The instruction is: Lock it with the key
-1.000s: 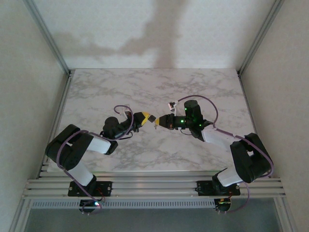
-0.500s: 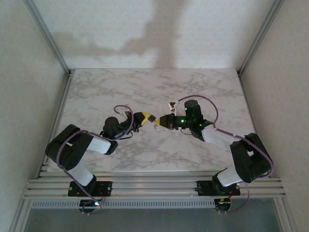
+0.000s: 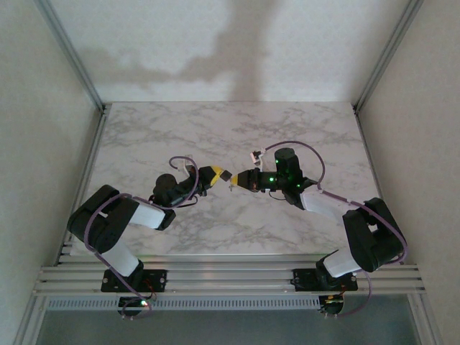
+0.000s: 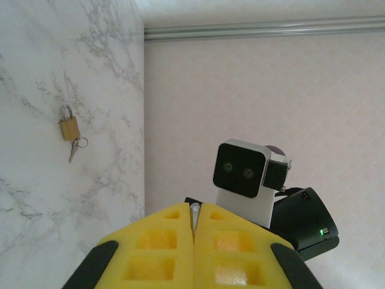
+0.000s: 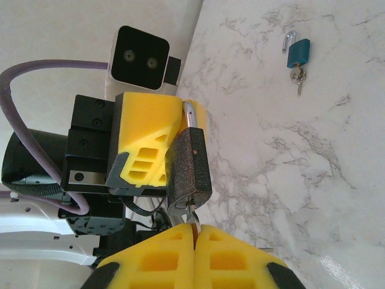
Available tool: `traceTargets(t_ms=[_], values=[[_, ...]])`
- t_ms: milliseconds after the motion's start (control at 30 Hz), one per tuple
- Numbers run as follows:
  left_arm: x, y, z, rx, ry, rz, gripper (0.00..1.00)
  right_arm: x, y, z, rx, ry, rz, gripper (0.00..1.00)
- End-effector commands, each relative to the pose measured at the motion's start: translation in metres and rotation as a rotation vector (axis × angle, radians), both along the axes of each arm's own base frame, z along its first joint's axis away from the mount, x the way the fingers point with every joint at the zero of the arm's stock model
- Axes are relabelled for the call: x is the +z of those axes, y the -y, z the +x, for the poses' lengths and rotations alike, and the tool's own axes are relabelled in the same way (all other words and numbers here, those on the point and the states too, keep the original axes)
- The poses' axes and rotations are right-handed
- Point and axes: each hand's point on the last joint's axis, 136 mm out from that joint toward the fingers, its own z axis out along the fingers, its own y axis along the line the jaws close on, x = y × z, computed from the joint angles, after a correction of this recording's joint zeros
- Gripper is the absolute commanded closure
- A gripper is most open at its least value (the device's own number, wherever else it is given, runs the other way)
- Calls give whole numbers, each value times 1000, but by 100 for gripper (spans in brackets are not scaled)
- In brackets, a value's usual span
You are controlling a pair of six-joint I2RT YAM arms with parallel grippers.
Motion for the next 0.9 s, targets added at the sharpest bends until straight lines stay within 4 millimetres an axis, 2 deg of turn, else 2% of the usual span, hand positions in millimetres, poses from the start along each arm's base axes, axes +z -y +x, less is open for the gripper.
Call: traceTargets(t_ms=[0,867], values=[[16,-8,3,47,44,-50,100,14,-5,-1,42,33,34,100],[8,-45,9,187,7,-76,100,16,-7,-3,64,22,50,100]])
